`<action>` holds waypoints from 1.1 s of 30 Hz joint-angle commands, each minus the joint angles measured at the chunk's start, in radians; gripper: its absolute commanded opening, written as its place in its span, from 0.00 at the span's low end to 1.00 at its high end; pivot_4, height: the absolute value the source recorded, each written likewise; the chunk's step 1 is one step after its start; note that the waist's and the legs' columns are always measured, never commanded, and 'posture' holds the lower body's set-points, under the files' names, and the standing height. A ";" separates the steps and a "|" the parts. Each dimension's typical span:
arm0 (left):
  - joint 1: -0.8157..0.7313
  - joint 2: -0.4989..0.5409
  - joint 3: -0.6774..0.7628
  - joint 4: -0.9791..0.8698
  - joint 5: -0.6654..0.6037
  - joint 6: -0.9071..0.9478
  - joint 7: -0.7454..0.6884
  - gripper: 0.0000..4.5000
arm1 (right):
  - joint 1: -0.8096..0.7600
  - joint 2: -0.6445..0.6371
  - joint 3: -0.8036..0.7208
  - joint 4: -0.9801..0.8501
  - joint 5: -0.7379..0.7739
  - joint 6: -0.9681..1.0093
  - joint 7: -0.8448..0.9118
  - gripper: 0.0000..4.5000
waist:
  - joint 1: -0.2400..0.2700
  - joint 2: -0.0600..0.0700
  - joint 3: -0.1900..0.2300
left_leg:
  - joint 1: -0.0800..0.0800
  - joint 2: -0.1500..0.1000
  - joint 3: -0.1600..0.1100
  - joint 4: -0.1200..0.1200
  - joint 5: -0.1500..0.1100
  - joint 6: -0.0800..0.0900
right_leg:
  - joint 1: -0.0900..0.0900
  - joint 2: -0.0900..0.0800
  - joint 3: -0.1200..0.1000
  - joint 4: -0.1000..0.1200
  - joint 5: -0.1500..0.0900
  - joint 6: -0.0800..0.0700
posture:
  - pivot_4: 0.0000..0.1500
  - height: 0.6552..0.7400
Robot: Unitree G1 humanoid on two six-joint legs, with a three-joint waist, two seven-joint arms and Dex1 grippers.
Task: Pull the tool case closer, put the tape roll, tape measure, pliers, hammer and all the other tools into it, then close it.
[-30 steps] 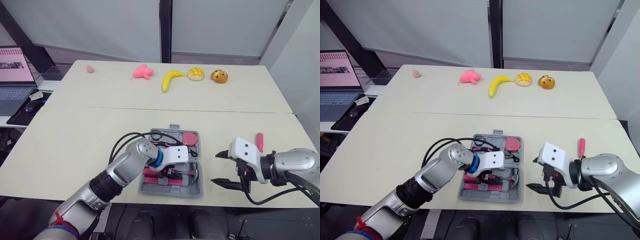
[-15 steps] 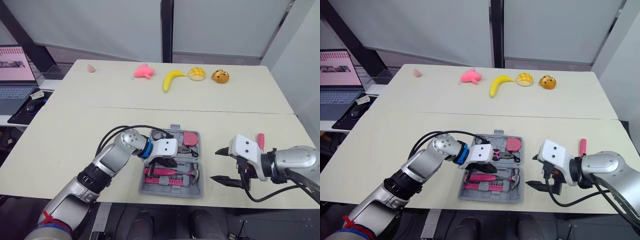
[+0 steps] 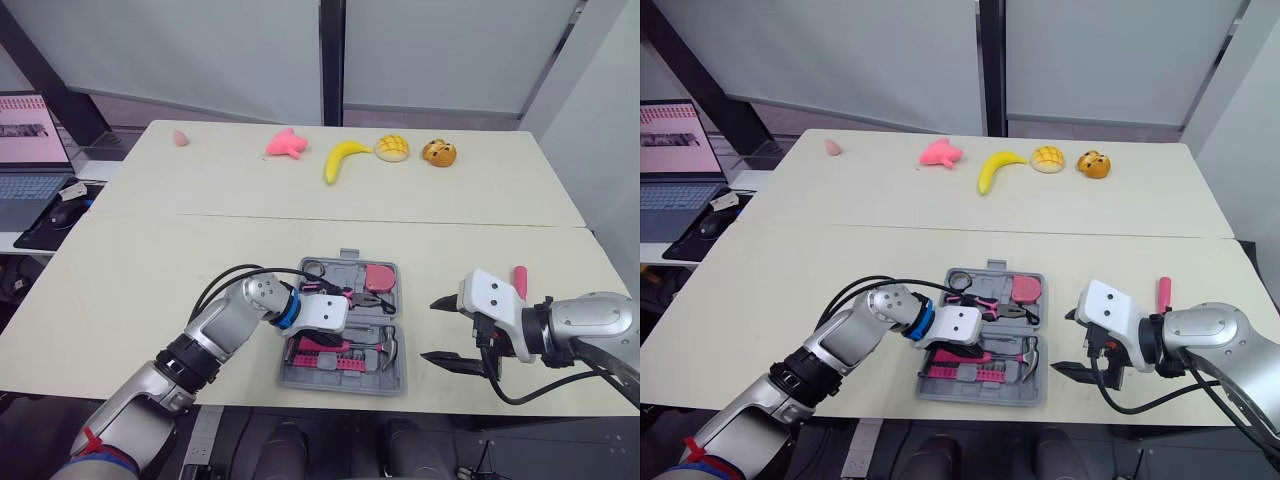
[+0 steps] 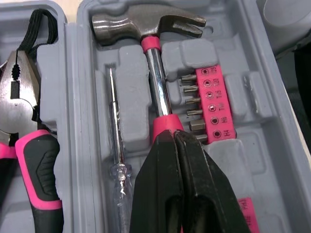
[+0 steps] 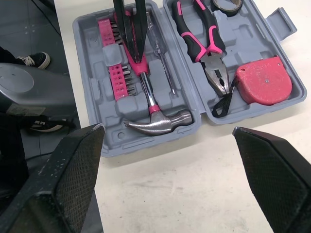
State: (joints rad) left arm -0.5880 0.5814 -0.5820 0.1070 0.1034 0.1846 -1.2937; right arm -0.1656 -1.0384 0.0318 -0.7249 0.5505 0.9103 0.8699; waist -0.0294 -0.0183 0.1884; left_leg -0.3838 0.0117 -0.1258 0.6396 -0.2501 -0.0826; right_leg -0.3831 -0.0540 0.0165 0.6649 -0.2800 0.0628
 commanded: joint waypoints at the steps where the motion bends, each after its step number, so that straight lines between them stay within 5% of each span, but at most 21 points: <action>1: 0.026 0.000 -0.026 0.025 0.052 -0.015 0.020 0.00 | -0.003 -0.005 -0.015 -0.015 0.002 -0.011 0.000 1.00 | 0.000 0.000 0.000 | 0.000 0.000 0.000 0.000 0.000 0.000 | 0.000 0.000 0.000 0.000 0.000 0.000 | 1.00 0.96; 20: 0.072 -0.016 0.014 0.147 0.076 -0.186 0.102 0.00 | -0.009 -0.010 -0.009 -0.018 -0.004 -0.014 0.004 1.00 | 0.003 0.007 -0.005 | 0.008 0.000 -0.001 0.001 0.000 0.000 | 0.009 0.000 0.000 -0.001 -0.003 0.005 | 1.00 0.96; 33: 0.039 0.042 0.332 -0.092 -0.299 0.070 -0.016 0.00 | -0.005 0.022 -0.041 -0.002 -0.007 -0.048 -0.016 1.00 | -0.003 0.006 -0.004 | 0.001 0.000 -0.001 0.000 0.000 0.000 | 0.002 0.000 -0.001 0.000 0.000 0.001 | 1.00 0.96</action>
State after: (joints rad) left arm -0.5397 0.6077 -0.3127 0.0753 -0.1225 0.2138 -1.2988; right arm -0.1679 -1.0217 0.0251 -0.7162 0.5396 0.8856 0.8644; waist -0.0321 -0.0124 0.1842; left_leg -0.3827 0.0117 -0.1269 0.6394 -0.2503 -0.0825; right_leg -0.3815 -0.0539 0.0159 0.6644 -0.2799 0.0634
